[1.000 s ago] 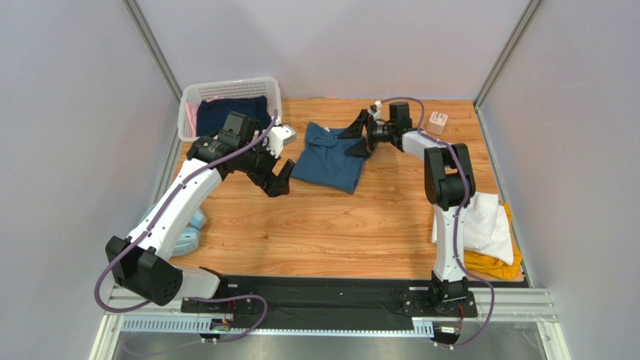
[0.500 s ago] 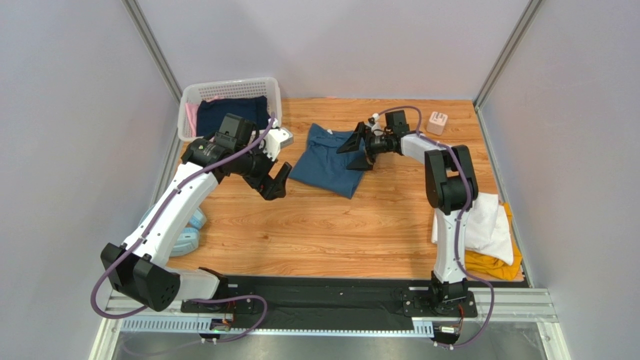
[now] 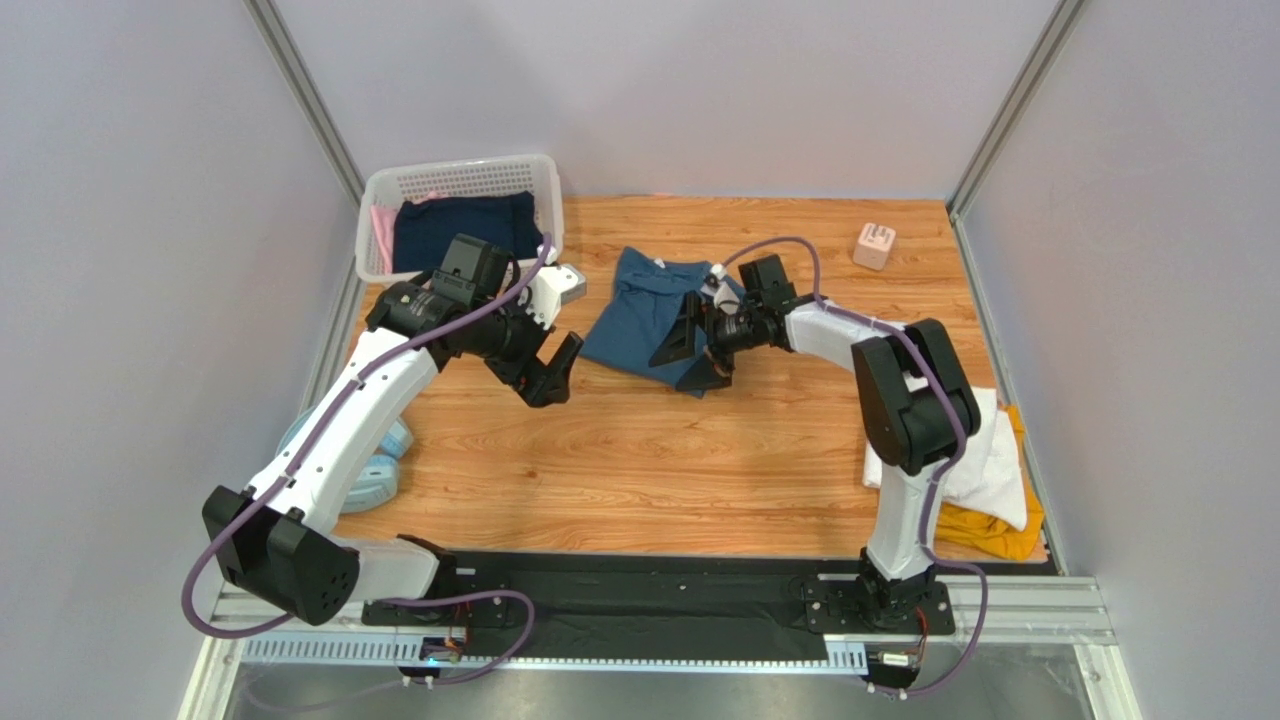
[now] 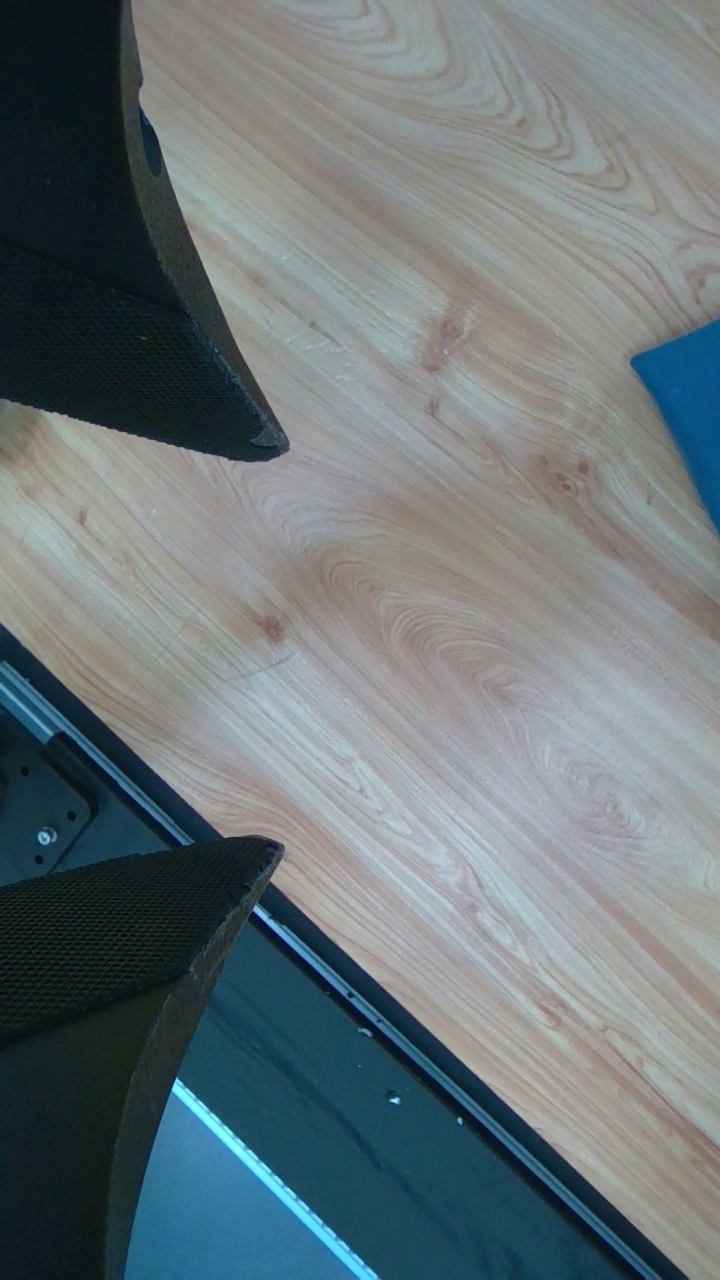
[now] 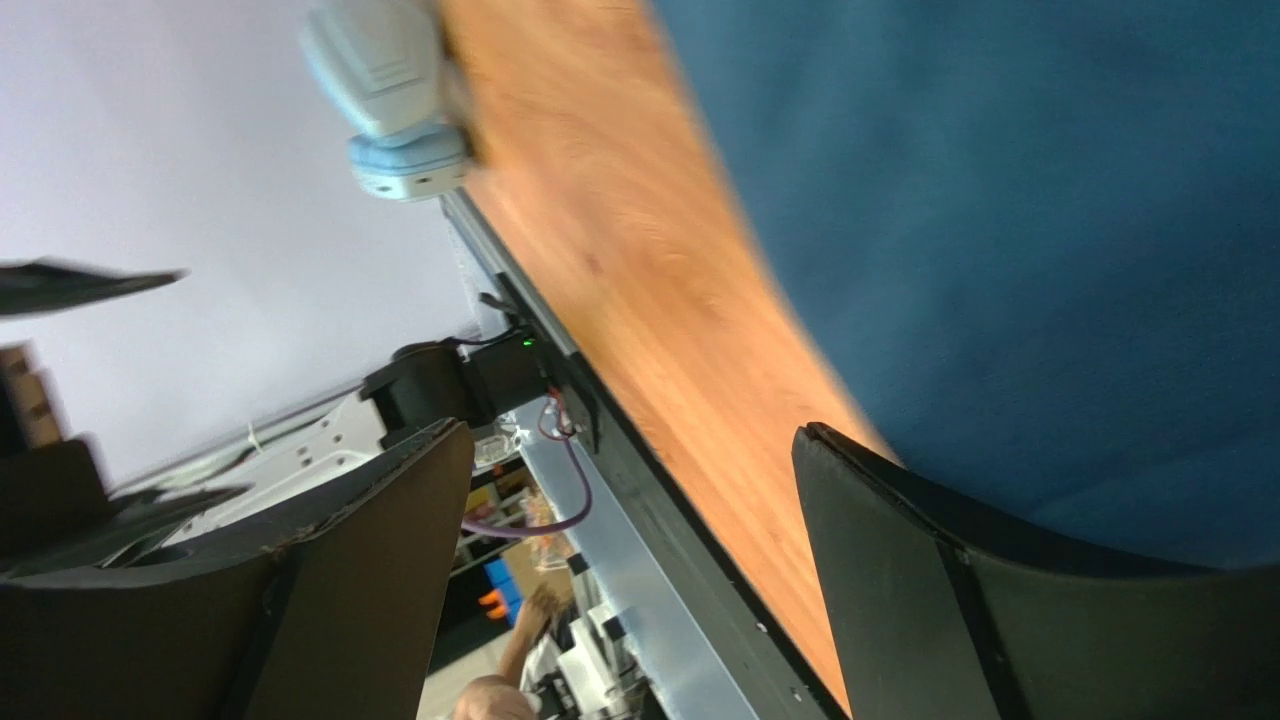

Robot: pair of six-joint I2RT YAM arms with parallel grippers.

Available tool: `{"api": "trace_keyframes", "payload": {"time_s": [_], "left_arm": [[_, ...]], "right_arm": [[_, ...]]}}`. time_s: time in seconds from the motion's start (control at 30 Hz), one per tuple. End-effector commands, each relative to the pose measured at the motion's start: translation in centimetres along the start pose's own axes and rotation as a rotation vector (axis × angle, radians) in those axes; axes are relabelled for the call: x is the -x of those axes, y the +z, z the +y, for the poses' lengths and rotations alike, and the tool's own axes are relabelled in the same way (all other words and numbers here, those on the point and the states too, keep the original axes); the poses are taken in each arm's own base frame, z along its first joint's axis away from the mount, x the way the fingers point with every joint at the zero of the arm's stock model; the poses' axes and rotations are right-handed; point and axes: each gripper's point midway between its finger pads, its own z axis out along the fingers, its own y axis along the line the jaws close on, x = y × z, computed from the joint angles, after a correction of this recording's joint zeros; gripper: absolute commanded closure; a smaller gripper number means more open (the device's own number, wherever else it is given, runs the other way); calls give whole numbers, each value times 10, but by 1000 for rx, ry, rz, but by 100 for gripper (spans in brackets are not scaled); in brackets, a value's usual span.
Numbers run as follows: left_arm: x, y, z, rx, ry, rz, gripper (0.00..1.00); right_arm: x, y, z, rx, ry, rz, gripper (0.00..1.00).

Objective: Fold and stack the t-shirts
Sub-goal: Smooth out wrinkles on the folded tshirt

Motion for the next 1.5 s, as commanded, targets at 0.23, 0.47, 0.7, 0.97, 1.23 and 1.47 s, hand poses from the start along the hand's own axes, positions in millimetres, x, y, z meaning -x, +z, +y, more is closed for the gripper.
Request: {"api": "trace_keyframes", "payload": {"time_s": [0.23, 0.47, 0.7, 0.97, 1.23, 1.47], "left_arm": [[-1, -9, 3, 30, 42, -9, 0], [4, -10, 5, 33, 43, -13, 0], [3, -13, 5, 40, 47, -12, 0], [4, -20, 9, 90, 53, -32, 0], [0, -38, 31, 265, 65, -63, 0], [-8, -43, 29, 284, 73, -80, 0]], "right_arm": [[-4, 11, -31, -15, 79, 18, 16], [25, -27, 65, 90, -23, -66, 15], [55, -10, 60, 93, 12, -62, 15], [36, 28, -25, -2, 138, 8, 16], [46, -12, 20, -85, -52, -96, 0], [54, -59, 19, -118, -69, -221, 0]]}}
